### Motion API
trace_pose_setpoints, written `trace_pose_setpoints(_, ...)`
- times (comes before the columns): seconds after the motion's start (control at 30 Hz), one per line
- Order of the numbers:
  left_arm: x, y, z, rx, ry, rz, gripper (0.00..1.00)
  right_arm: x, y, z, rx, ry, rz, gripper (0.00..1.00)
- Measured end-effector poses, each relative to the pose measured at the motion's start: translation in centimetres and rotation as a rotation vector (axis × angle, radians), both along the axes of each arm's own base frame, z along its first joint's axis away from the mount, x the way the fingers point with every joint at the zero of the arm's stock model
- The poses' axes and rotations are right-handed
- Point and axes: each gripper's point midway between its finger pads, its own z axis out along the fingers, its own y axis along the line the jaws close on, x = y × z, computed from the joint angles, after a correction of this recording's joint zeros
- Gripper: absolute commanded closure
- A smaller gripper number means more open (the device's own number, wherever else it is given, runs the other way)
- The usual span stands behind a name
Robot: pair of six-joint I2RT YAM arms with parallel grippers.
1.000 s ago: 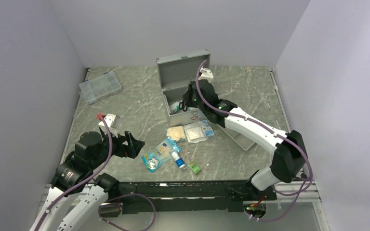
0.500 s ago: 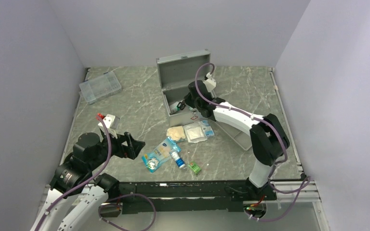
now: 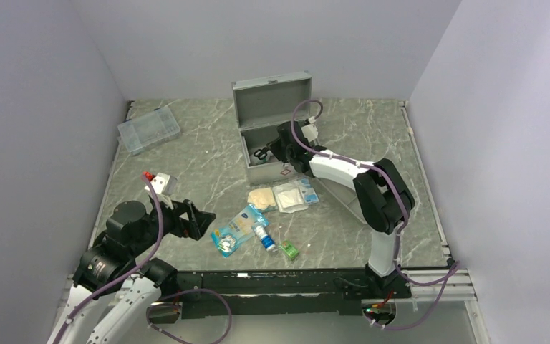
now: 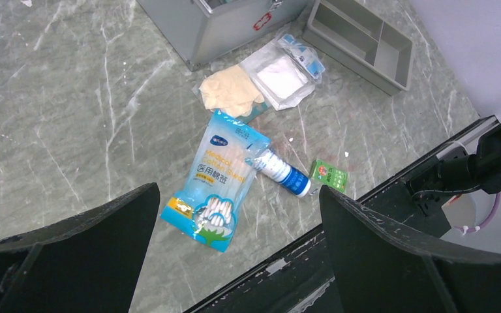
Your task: Organize the medicine kit
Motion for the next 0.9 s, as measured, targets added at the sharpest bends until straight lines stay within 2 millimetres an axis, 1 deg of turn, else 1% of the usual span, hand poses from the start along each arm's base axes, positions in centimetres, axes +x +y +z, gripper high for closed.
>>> trace_pose_setpoints(0.07,0.0,0.0,0.0,0.001,0.000,-0.002,0.01,0.4,0.2,0.2,0.029,0.000,-0.007,1.00)
trace_pose_setpoints(0.13,0.0,0.0,0.0,0.001,0.000,-0.002,0.01,0.6,0.3,0.2,0.055,0.006,-0.012,0.95)
trace_pose_setpoints(0.2,0.0,0.0,-0.1,0.002,0.001,-0.002,0.01,0.8,0.3,0.2,0.075,0.012,-0.023,0.86)
trace_pose_setpoints(0.3,0.0,0.0,-0.1,0.002,0.001,-0.002,0.00,1.1,0.4,0.3,0.101,0.019,-0.029,0.71)
trace_pose_setpoints(0.37,0.0,0.0,-0.1,0.001,0.001,-0.001,0.01,1.3,0.5,0.4,0.113,0.022,-0.032,0.65)
trace_pose_setpoints(0.67,-0.2,0.1,0.2,-0.007,-0.014,-0.002,0.01,1.7,0.4,1.2,0.128,0.003,-0.037,0.53)
trace_pose_setpoints(0.8,-0.3,0.1,0.3,-0.010,-0.021,-0.004,0.01,1.5,0.1,1.8,0.108,-0.006,-0.031,0.48)
trace_pose_setpoints(0.9,-0.4,0.1,0.3,-0.011,-0.023,-0.005,0.01,1.0,-0.4,2.3,0.074,-0.003,-0.023,0.45)
